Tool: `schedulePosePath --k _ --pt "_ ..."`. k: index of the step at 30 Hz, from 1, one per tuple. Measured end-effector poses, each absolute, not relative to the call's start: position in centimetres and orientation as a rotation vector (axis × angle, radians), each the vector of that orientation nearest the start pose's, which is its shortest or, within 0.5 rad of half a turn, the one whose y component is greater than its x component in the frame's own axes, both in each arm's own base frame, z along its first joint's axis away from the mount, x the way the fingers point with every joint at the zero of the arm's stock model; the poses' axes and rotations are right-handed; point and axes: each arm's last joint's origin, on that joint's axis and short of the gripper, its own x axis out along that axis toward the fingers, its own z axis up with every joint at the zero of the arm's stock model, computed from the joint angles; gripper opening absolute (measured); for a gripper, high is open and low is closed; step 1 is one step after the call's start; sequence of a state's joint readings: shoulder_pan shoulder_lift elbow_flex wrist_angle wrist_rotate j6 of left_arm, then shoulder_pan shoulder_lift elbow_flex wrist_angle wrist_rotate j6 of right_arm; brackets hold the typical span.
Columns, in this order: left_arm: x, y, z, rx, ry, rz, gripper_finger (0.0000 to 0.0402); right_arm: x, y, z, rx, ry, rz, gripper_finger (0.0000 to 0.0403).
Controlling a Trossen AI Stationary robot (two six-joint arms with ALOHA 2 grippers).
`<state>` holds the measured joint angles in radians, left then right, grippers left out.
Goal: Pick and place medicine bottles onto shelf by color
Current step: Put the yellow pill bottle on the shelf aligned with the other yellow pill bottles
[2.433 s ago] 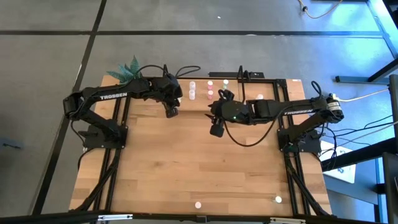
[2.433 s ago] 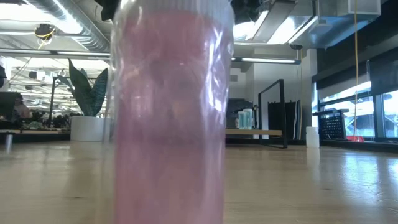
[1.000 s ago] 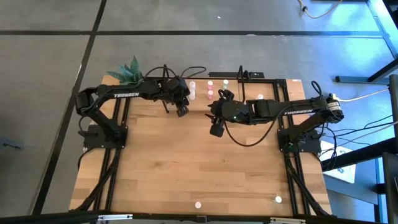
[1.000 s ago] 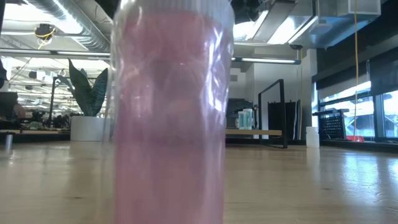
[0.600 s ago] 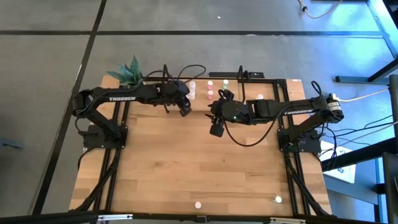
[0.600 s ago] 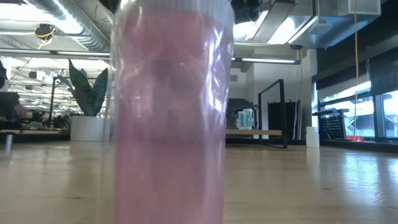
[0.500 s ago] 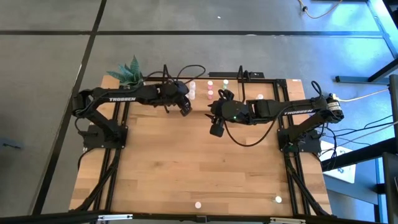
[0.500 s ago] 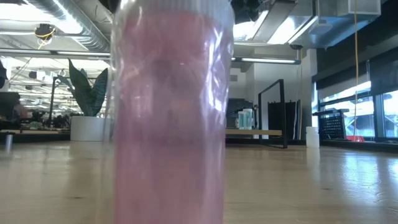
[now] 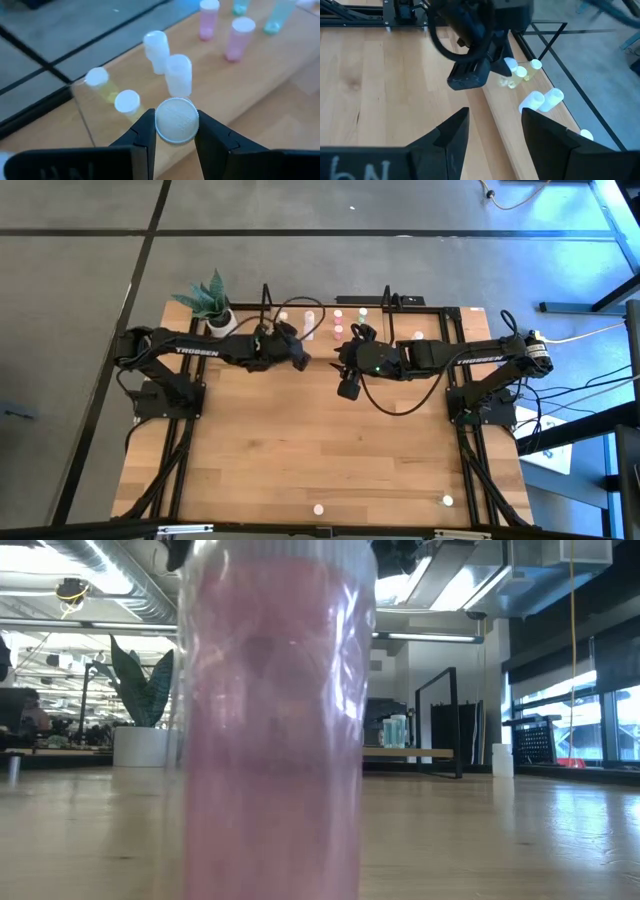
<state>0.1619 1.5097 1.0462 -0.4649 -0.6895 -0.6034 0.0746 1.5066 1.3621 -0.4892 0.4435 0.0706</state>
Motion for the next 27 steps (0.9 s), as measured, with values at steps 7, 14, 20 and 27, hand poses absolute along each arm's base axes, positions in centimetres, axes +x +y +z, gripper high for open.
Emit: schedulePosePath --k 7,14,20,27 --pt "29.1 5.9 22.7 -0.355 0.615 1.109 0.0092 33.0 1.2 33.5 -0.096 0.603 -0.378 0.0184" --pt "28.6 5.5 21.1 -0.408 0.577 1.135 0.0092 33.0 1.2 33.5 -0.096 0.603 -0.378 0.0184" --pt "28.1 5.7 20.3 -0.415 0.579 1.16 0.0092 33.0 1.2 33.5 -0.096 0.603 -0.378 0.0184" --pt "27.9 5.7 20.0 -0.423 0.583 1.17 0.0092 33.0 1.2 33.5 -0.096 0.603 -0.378 0.0184"
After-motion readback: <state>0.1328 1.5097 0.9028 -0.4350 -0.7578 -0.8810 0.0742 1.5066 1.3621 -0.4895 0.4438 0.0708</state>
